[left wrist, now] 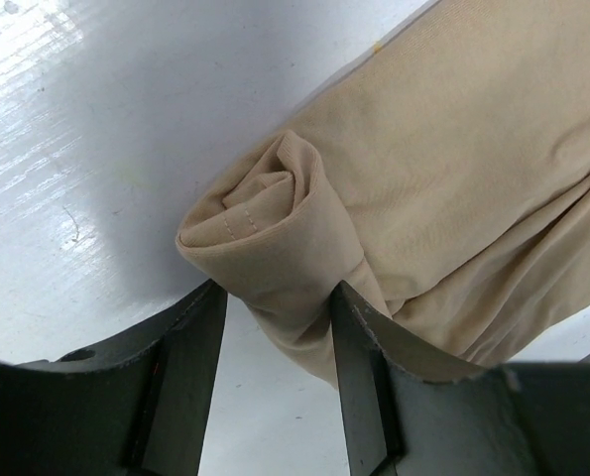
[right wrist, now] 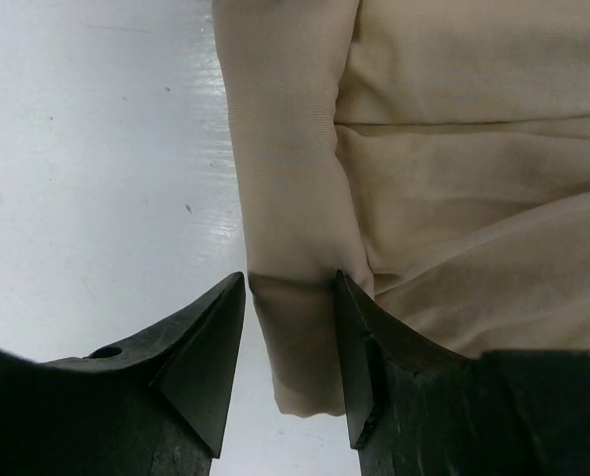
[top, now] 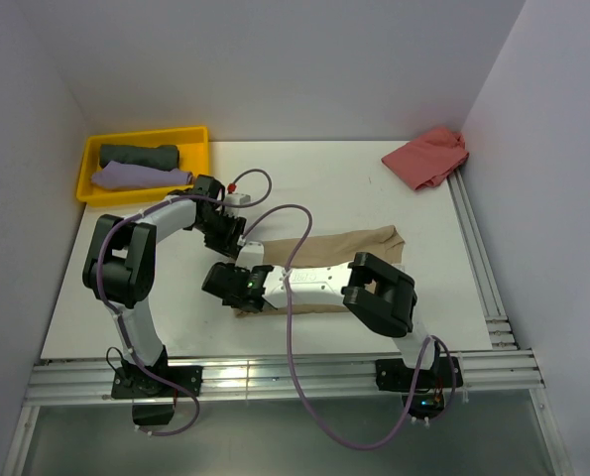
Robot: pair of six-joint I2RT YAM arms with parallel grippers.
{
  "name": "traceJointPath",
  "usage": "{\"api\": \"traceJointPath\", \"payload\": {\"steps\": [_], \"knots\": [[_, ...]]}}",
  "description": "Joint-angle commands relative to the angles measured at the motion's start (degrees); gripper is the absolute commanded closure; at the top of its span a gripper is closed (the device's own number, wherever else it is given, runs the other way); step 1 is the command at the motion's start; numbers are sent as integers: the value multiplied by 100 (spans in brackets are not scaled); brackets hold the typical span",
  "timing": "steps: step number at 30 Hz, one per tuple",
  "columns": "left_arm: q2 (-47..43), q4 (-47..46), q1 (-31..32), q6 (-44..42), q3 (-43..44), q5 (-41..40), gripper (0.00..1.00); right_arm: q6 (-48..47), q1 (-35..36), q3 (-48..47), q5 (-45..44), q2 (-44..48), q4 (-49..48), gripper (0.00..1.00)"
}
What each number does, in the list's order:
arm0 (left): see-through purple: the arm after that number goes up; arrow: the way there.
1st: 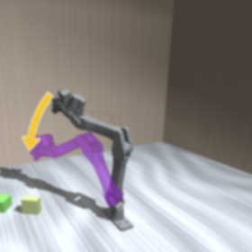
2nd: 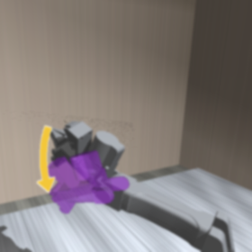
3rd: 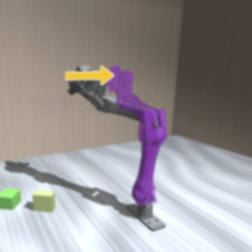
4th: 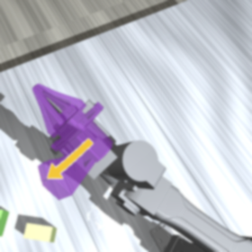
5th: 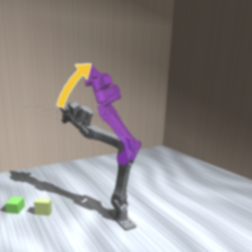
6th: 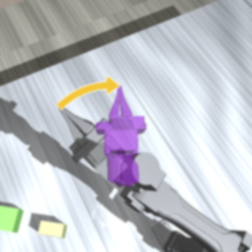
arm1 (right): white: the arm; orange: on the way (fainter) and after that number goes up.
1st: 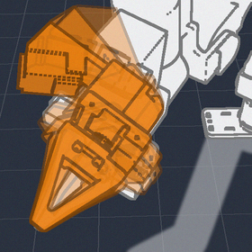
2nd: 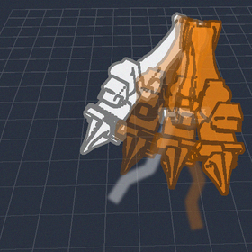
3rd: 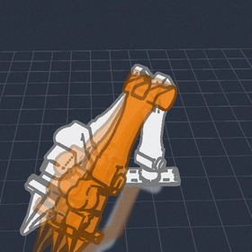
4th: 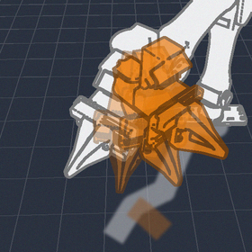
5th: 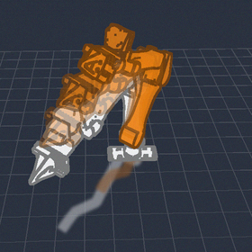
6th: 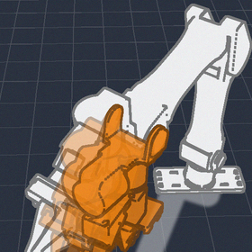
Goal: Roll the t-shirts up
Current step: Roll the tshirt
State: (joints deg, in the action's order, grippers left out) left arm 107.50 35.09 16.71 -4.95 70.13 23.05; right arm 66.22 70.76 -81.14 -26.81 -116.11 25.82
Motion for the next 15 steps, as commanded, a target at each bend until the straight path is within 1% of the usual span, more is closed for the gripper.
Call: {"api": "traceJointPath", "payload": {"steps": [1,4,7,10,11,12,15], "knots": [[-247,6,25,-155,27,-72,48,-126,104,-322,18,-271,862,50],[-326,-11,25,-164,10,-90,46,-100,157,-752,-79,-508,1380,50],[-431,-37,25,-190,-25,-38,43,-21,219,-929,-97,-684,1750,51],[-511,-46,8,-199,-43,76,39,49,271,-965,-35,-772,1856,56],[-520,-38,-10,-199,-34,103,38,93,280,-982,-9,-798,1926,60],[-529,-11,-19,-208,-26,147,38,119,289,-1000,26,-816,1970,62],[-537,41,-97,-208,36,340,35,155,324,-1061,140,-825,2049,62]]}}
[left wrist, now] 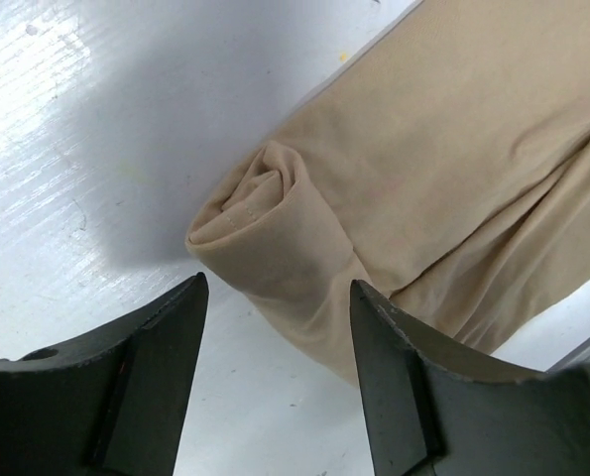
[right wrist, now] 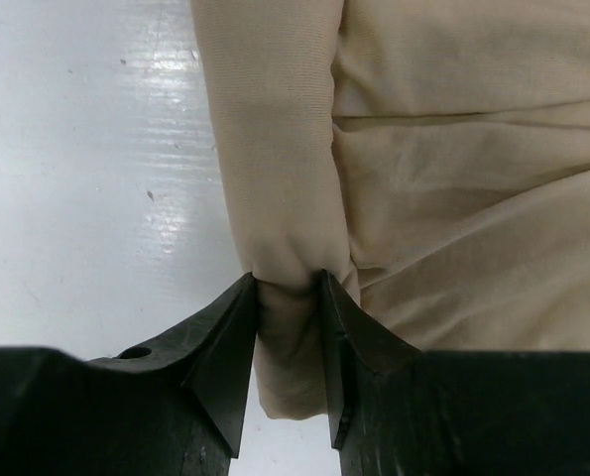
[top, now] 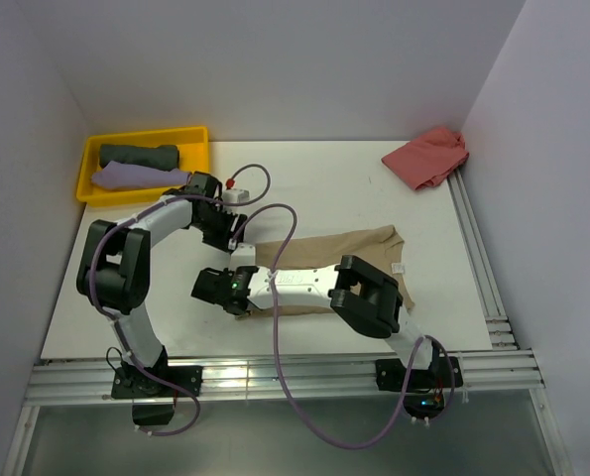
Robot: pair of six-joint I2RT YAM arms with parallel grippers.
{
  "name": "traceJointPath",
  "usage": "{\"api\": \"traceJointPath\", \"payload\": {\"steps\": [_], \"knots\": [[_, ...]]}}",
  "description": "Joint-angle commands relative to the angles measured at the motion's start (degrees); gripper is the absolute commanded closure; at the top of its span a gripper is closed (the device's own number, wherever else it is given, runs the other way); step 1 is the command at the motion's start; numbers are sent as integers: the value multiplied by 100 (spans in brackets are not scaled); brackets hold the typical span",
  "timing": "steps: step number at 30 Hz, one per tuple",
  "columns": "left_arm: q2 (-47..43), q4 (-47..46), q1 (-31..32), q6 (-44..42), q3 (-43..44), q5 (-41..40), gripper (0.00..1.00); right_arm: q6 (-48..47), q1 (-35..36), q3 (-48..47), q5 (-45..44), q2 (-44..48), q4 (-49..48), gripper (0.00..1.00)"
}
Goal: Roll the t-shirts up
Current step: Roll the tshirt
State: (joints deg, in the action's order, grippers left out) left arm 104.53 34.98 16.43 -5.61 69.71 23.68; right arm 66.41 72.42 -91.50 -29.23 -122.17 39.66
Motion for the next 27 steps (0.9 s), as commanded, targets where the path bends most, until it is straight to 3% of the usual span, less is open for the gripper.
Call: {"api": "traceJointPath", "payload": {"steps": [1,3,6,10,18,23,27], "knots": [[-249,70,-95,-160,104,382,35,144,158,9,427,-193,648,63],[-275,88,-166,-169,139,444,34,179,149,158,541,-115,517,65],[-354,149,-289,-178,218,655,33,398,114,553,699,201,-35,79],[-468,333,-482,-213,297,1032,32,942,-61,1915,1042,938,-1291,99],[-513,536,-676,-406,271,1657,31,1944,-158,3928,1306,1783,-3946,100],[-372,667,-720,-634,157,2096,30,2420,-246,5001,1631,1846,-6166,100],[-83,747,-711,-828,-19,2343,31,2561,-404,5580,1877,1714,-7251,100]]}}
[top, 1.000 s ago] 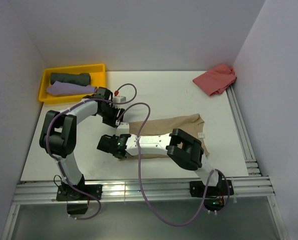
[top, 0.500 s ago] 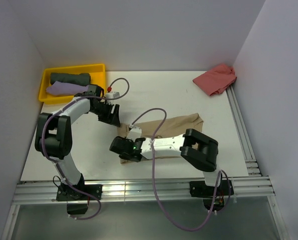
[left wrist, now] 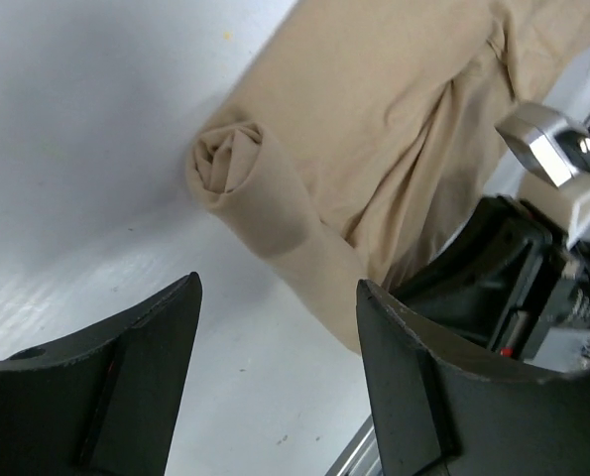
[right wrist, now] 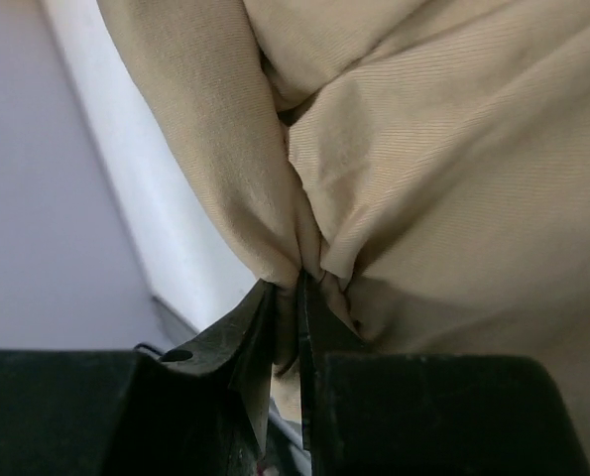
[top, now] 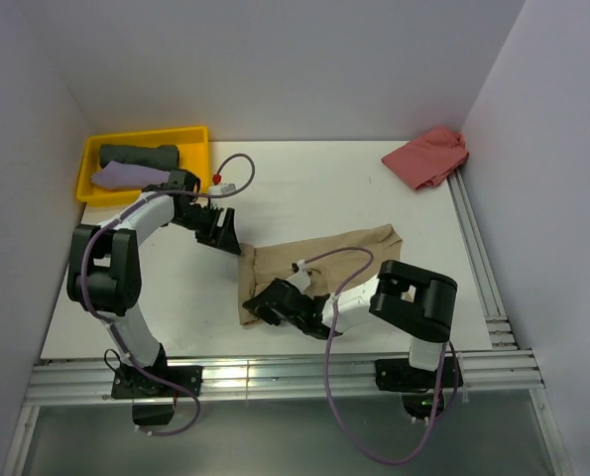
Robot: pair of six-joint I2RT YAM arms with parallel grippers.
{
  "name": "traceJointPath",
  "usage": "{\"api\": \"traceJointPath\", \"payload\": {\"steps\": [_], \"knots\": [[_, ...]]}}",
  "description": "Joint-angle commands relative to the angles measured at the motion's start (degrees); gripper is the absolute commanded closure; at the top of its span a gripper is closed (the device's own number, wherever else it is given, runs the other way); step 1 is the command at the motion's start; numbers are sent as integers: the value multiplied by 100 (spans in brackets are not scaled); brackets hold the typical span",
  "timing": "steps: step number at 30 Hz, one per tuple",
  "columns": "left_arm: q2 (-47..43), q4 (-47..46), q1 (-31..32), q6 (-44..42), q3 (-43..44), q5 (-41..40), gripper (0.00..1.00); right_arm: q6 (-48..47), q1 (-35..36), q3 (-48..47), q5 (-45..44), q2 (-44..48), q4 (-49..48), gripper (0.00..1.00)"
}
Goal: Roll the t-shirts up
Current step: Roll the tshirt
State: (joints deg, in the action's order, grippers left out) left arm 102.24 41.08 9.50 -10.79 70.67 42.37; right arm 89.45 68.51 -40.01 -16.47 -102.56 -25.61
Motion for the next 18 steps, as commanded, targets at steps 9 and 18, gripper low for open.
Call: {"api": "traceJointPath", "payload": {"steps": [9,18], "knots": [[806,-135,87,-319,-238,307,32,354,-496,995,1304,-940,-2677,100],[1202,-575,342,243,-159,-96,45,512,-708,1109,1612,-1433,-3548,100]]}}
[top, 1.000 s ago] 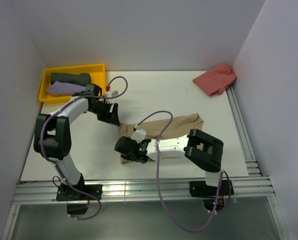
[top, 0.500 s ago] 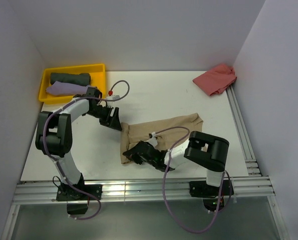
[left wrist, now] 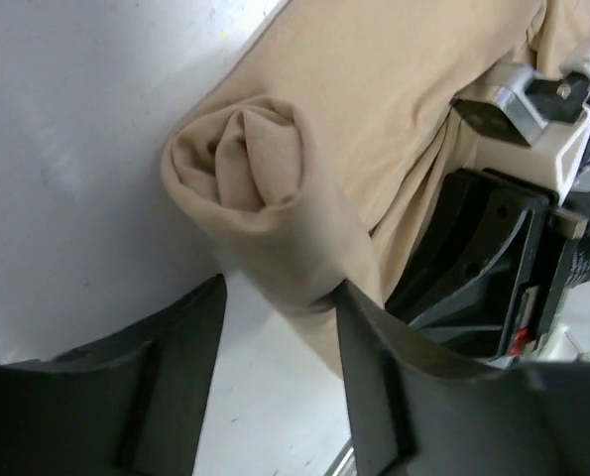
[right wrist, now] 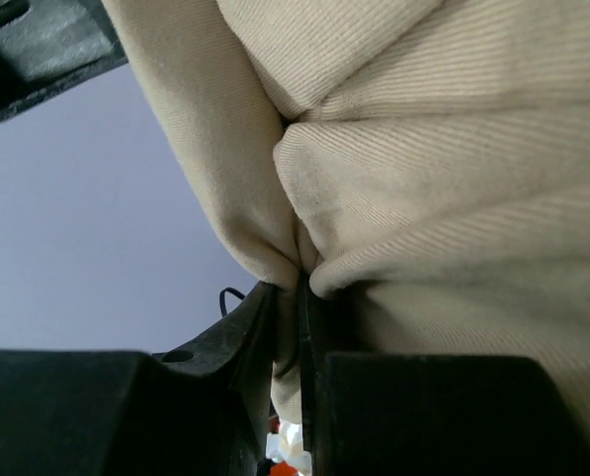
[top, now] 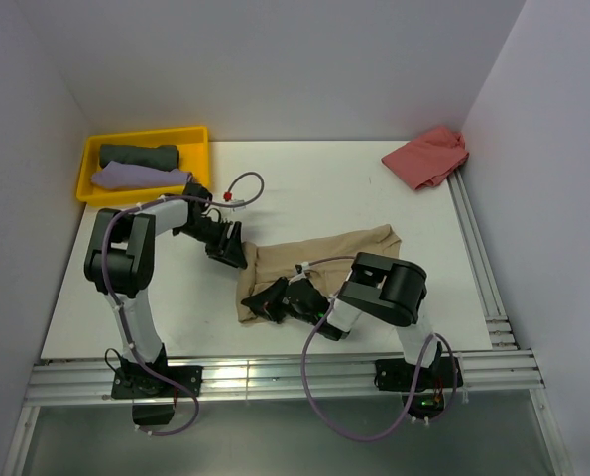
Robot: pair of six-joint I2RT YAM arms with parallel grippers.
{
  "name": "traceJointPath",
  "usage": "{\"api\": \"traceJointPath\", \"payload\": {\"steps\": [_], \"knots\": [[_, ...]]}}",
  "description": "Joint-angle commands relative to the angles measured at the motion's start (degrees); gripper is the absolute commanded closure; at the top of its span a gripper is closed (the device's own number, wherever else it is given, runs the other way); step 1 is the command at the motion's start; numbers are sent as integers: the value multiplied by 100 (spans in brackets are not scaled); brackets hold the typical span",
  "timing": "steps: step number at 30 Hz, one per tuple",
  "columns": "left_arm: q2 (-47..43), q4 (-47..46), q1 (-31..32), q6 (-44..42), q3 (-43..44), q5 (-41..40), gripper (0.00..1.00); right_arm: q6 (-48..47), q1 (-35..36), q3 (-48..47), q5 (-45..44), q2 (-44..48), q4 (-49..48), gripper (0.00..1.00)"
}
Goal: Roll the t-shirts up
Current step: Roll the tshirt
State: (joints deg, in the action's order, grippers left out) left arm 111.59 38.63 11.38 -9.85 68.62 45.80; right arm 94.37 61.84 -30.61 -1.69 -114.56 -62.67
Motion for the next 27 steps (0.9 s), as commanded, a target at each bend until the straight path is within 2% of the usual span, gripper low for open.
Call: {"api": "traceJointPath", "payload": {"steps": [1,3,6,7,8,9,10,12,13,15,16,18,22,27], "knots": [[284,-313,189,193,125,-536,47,12,-58,169,126,-207,307,100],[284,-286,303,325,195,-904,59,-146,-67,117,12,-6,641,98],[267,-234,435,483,292,-1282,77,-488,-67,-137,-234,424,1878,90],[258,-251,462,527,292,-1389,82,-594,-67,-321,-348,548,2613,86],[249,-277,488,571,284,-1468,88,-760,-50,-436,-462,784,3020,77],[249,-295,514,615,275,-1521,90,-840,-15,-550,-777,908,3442,73],[240,-321,515,633,257,-1661,91,-911,20,-812,-928,1023,4281,69],[188,-365,515,694,248,-1785,94,-1087,99,-1130,-1261,1278,5147,62],[170,-374,515,712,248,-1846,95,-1131,178,-1497,-1585,1348,6004,60],[109,-374,515,730,248,-1926,97,-1201,284,-1894,-1930,1445,6817,59],[82,-383,515,730,257,-1952,97,-1219,406,-2122,-2288,1454,7639,59],[56,-348,523,730,275,-2005,98,-1263,617,-3217,-2815,1349,8817,59],[21,-356,523,739,240,-2058,98,-1324,846,-4659,-3354,840,10428,57],[12,-365,523,730,213,-2093,98,-1842,926,-5621,-3627,146,10864,57]]}}
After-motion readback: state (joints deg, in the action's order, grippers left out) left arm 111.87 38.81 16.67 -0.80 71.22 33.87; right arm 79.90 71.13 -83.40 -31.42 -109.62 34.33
